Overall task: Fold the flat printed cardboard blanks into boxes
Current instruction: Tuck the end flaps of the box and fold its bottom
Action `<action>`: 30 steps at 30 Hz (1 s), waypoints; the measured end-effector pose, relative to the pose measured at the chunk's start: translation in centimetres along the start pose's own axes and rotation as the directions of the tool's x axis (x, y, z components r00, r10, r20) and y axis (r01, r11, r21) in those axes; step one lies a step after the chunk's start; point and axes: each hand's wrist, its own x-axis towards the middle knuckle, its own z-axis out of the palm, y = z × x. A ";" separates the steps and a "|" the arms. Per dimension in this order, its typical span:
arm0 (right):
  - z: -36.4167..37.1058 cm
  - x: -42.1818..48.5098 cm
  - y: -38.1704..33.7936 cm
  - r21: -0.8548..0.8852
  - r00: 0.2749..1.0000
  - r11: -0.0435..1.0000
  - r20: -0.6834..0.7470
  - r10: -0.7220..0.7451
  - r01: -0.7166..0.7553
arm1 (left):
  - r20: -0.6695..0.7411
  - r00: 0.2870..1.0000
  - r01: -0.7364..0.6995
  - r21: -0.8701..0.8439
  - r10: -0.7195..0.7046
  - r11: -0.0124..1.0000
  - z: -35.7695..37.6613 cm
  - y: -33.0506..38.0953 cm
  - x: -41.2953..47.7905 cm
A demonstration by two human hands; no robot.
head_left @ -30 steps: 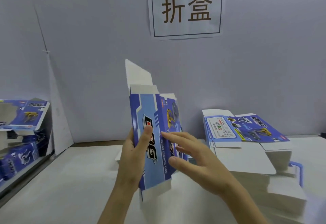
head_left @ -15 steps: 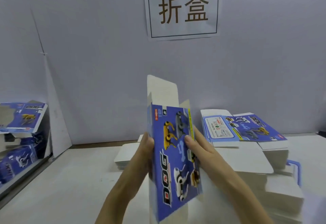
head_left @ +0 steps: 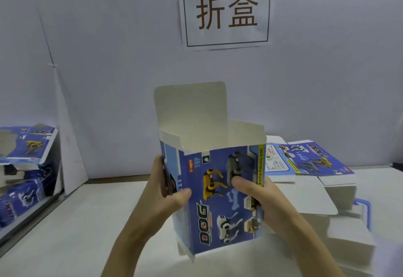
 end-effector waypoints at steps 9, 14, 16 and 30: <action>0.8 0.5 -1.2 0.121 0.994 0.992 0.112 0.018 -0.032 | -0.178 0.981 0.012 -0.355 -0.080 0.935 1.8 0.7 0.1; 1.1 0.2 -1.2 0.416 0.988 0.905 0.147 0.036 -0.095 | -0.041 0.991 0.112 -0.232 -0.125 0.966 2.8 1.7 0.5; 1.1 0.0 -1.6 0.449 0.991 0.889 0.129 0.032 -0.087 | -0.059 0.991 0.107 -0.182 -0.120 0.977 2.8 2.6 1.2; 2.3 -0.4 -2.0 0.275 1.000 0.961 -0.016 0.008 -0.004 | -0.193 0.981 -0.021 -0.099 0.001 0.995 3.2 2.5 -0.5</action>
